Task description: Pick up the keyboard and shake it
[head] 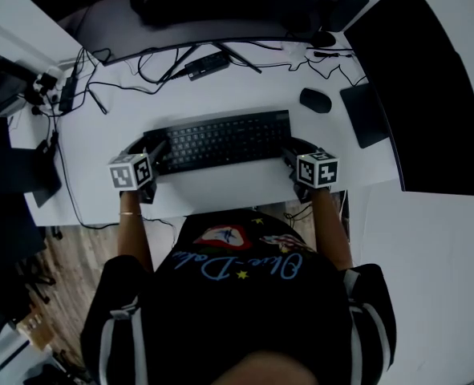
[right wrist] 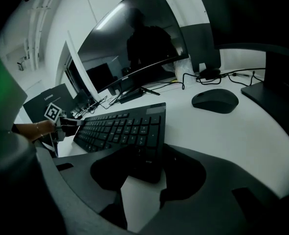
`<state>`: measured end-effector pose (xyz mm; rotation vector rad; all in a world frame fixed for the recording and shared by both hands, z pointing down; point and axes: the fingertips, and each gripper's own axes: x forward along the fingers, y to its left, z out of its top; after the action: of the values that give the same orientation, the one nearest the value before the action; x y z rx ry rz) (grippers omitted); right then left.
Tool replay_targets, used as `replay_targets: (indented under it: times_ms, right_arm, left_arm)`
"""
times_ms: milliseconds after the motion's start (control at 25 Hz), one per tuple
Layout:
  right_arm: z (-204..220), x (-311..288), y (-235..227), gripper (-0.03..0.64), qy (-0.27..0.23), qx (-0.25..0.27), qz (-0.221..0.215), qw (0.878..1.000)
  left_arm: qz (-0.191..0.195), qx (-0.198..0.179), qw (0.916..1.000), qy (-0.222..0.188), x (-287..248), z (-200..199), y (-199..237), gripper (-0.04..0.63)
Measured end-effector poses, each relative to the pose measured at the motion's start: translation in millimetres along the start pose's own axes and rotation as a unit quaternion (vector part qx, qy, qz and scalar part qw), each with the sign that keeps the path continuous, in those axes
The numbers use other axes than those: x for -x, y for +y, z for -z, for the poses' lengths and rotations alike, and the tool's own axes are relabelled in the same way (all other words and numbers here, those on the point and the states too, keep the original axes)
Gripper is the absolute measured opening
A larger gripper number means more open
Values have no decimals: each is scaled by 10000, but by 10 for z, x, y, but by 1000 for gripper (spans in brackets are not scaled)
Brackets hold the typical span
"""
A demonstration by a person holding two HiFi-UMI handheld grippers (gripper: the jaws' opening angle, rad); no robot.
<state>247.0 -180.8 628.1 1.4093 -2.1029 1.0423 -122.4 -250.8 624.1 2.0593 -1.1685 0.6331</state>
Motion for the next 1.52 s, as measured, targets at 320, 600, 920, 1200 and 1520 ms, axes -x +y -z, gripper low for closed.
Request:
replay_targets:
  times_ms: [320,600,920,1200,1520]
  right_arm:
    - [-331,276,68,163,-702,630,310,9951]
    - [-607,475,112,141,-1259,1044,470,9854]
    - [-1018,744,266,137,-1924,1473,597,9683]
    - [-1366,1019,413,132,-2482,1956,714,9461]
    - [-1709,1376,569,132,-3171,2448,915,9117]
  left_arm:
    - [-59,-155,9980,-615,230,-266,-134,267]
    - [-54,-299,9933,-1118,400,-552,-244,258]
    - [-109,-663,9811,-1816,737,-995,-380,258]
    - [-123,-942,9660,-2405,1033,-1387,-515,258]
    - [-52,-993,9516,-2908,1271,-1638,-658,250]
